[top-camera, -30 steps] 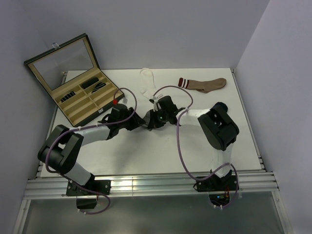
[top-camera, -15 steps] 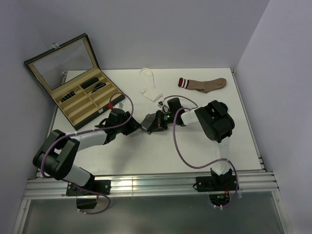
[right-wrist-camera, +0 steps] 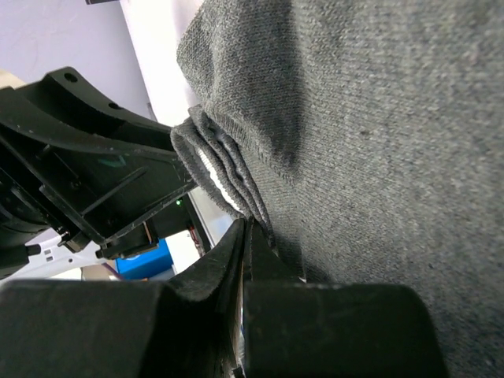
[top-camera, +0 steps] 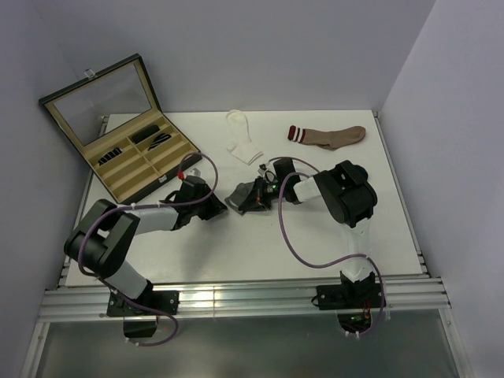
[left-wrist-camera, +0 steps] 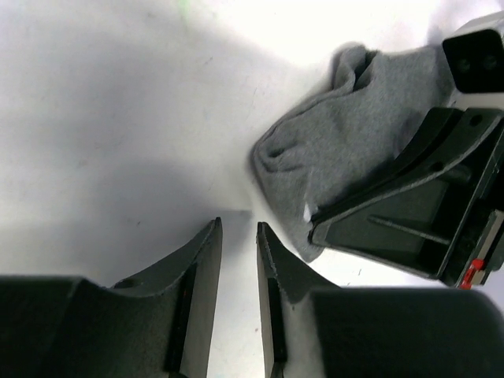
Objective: Roll the socks
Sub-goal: Roll the sock at the center of the board.
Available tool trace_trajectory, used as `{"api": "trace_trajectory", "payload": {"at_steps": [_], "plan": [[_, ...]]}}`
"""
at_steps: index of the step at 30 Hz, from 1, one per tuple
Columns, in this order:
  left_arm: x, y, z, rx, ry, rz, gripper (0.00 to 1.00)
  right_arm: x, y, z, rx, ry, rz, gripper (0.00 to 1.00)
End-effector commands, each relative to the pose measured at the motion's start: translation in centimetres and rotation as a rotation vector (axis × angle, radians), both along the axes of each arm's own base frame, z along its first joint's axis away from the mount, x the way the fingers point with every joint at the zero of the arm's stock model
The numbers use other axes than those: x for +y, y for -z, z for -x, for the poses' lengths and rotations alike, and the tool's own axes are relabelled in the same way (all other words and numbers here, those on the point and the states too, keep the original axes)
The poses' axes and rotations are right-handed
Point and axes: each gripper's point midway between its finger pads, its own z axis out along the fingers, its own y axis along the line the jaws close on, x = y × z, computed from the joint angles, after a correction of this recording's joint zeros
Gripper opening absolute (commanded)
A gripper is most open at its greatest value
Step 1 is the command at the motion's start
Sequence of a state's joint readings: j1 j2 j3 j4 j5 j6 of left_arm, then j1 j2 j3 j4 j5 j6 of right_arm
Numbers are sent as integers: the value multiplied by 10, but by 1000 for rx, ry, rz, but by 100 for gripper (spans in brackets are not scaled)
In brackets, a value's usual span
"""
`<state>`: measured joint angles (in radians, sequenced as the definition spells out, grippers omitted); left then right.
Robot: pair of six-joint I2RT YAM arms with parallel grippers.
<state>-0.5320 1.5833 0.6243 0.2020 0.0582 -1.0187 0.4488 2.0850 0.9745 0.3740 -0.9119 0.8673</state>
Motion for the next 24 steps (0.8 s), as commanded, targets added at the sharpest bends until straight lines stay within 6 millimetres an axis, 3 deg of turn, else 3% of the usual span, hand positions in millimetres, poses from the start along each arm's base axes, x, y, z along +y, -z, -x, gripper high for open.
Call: {"api": "trace_trajectory", "payload": {"at_steps": [1, 7, 24], "plan": [[-8, -7, -15, -26, -18, 13, 30, 0, 2, -6, -5, 3, -7, 0], [-15, -2, -16, -14, -12, 51, 30, -2, 4, -6, -1, 6, -2, 0], [-16, -15, -15, -78, -42, 152, 38, -3, 6, -6, -9, 11, 13, 0]]}}
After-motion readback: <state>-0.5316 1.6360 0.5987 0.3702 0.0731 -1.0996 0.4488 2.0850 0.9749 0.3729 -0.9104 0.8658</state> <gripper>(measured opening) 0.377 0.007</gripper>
